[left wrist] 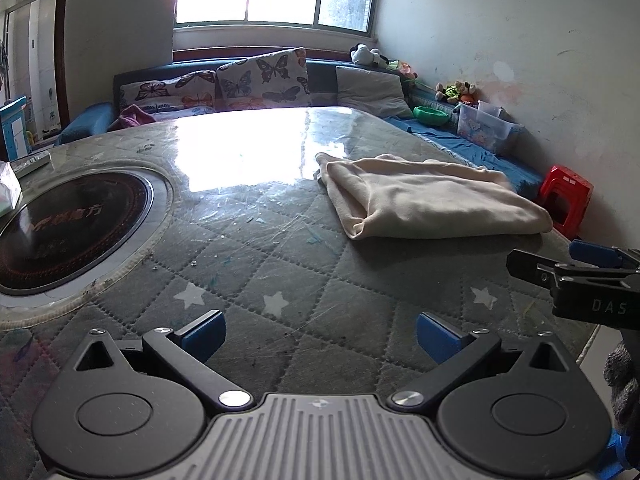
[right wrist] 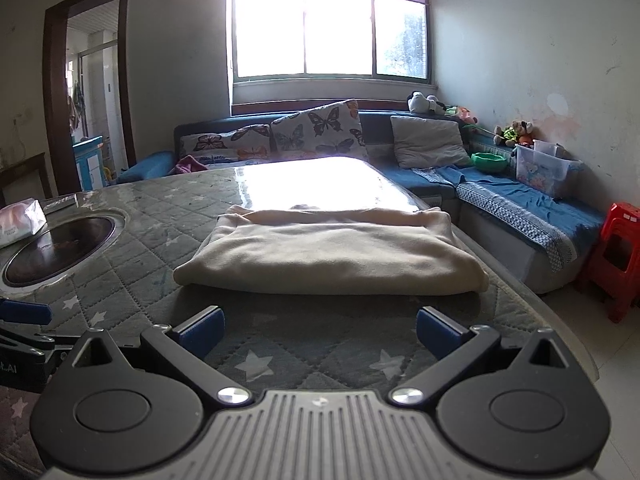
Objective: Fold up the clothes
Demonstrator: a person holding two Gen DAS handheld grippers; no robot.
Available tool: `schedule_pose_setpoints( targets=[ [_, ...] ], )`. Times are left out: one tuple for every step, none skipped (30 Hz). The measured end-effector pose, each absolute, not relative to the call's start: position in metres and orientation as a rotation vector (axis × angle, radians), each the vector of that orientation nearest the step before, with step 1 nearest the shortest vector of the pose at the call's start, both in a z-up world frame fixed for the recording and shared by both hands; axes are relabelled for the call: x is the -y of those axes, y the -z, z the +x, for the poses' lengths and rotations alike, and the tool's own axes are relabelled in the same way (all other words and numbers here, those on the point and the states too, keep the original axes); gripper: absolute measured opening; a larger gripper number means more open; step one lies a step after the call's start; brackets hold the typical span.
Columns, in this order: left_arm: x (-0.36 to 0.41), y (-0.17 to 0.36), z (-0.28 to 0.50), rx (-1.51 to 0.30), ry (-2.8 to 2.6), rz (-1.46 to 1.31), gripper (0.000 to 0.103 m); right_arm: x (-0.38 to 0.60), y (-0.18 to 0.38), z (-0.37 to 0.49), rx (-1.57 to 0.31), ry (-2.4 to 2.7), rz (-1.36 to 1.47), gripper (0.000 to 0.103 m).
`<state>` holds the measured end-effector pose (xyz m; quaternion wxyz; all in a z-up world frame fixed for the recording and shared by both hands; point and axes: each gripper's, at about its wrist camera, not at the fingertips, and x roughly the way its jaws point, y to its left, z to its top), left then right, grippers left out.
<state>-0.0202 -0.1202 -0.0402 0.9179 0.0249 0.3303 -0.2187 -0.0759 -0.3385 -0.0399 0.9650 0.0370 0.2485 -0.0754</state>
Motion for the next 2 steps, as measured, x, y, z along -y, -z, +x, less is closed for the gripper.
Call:
schedule_pose_setpoints(
  targets=[
    [0.1208,0.0396,-0.0204,-0.676,0.452,0.052,0.103,0.3385,0.0392,-0.0768,-0.501,0.154,0.080,0.103],
    [0.1213,0.0390,-0.0205,-0.672,0.454,0.052,0.103,0.3386,0.0387,-0.0770,-0.500,0.155,0.083,0.103]
  ],
)
